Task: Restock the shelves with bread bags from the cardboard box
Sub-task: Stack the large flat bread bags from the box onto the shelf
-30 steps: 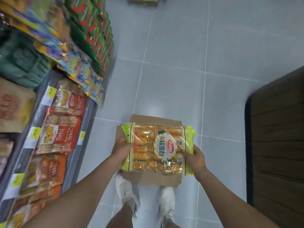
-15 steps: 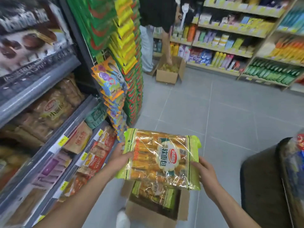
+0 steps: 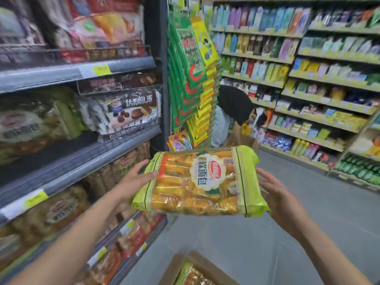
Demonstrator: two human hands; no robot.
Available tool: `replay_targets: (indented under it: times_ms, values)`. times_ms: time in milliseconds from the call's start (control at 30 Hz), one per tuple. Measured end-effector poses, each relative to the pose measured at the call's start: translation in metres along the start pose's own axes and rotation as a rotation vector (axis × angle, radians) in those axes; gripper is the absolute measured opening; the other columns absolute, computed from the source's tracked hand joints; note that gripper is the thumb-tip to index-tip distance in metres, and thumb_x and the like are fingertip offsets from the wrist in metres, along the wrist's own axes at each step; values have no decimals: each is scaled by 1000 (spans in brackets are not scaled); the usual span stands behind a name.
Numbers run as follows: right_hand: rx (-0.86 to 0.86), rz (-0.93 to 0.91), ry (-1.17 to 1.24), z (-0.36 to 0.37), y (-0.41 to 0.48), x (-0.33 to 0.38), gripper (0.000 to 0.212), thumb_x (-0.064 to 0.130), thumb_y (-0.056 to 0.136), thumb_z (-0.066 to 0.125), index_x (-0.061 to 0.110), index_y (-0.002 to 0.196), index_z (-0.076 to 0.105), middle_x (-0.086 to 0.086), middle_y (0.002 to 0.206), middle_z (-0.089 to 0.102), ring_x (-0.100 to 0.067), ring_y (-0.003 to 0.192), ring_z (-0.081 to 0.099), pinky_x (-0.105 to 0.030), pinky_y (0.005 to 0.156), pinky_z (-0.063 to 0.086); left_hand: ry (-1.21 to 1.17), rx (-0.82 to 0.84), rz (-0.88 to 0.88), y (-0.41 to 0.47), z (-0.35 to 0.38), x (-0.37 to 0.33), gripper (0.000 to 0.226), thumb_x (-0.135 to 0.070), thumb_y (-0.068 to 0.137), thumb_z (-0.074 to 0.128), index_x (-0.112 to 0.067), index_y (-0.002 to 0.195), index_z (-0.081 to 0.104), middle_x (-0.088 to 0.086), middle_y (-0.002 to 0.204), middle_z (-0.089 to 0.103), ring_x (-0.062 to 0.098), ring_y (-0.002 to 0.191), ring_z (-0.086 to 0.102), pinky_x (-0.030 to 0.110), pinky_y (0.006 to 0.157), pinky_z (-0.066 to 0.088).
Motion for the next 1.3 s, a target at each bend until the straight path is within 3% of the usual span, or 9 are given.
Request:
replay_targets:
  times_ms: [200,433,600,667,800,933,1000,1067,1300]
  values:
    - [96,-554,-369,75,-10,76,69,-25,83,60,10,141,47,25,128,66,2,121,61,-12,92,48,-225,-80,62,-35,-70,-10,80,-68,58,89,-45,131,64,-3,142,62,22,132,58,49,119,37]
    - [39,-988,-717,185,10,124,86,13,77,84,10,152,42,24,146,46,-1,137,43,-21,114,34,-430,-175,82,-87,-137,-34,48,-32,88,72,-29,135,63,3,130,71,22,116,70,45,105,53]
    - [56,-926,-643,260,34,140,49,42,82,77,23,126,67,-2,129,61,-17,120,60,-37,99,50,-510,-202,31,-128,-206,-37,34,-34,99,60,-22,128,72,6,133,69,24,118,69,48,104,52]
    - [40,-876,-593,288,38,142,41,43,76,77,27,114,68,-5,120,62,1,108,62,-20,87,49,-670,-194,23,-144,-229,-36,38,-22,101,45,-9,113,79,18,118,74,34,95,75,49,79,62]
    - [-19,-821,-445,333,43,140,76,74,62,77,20,111,56,15,98,59,16,85,55,-4,70,40,-692,-131,70,-168,-272,-29,39,-16,80,50,-3,108,74,24,112,73,37,91,73,43,72,60]
    - [17,-714,-391,372,62,130,38,42,78,82,24,105,62,15,97,66,1,88,61,-26,81,47,-512,-162,140,-179,-307,-17,34,15,81,58,-6,107,62,26,124,69,34,99,74,34,63,58]
    - [48,-661,-402,386,81,118,41,47,80,82,24,111,66,7,107,72,-11,100,67,-36,90,51,-322,-203,163,-183,-314,-18,64,-13,78,85,-11,133,52,15,114,76,28,89,74,32,61,51]
    - [48,-591,-417,401,92,108,70,65,72,81,20,123,65,1,122,71,-20,114,65,-43,101,50,-121,-307,158,-184,-321,-20,61,-36,70,92,-17,119,61,2,93,75,16,72,68,27,60,44]
    - [157,-531,-413,439,119,81,20,34,86,79,22,95,65,9,90,69,-9,82,62,-31,69,44,21,-601,165,-180,-337,2,27,-30,86,79,-22,107,65,-3,61,50,11,54,49,27,53,40]
Point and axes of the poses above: each hand's wrist, its own y-axis towards the middle knuckle, its own z-axis out of the palm, x = y × z, the point moved 5 cm from there along y, towards the middle knuckle
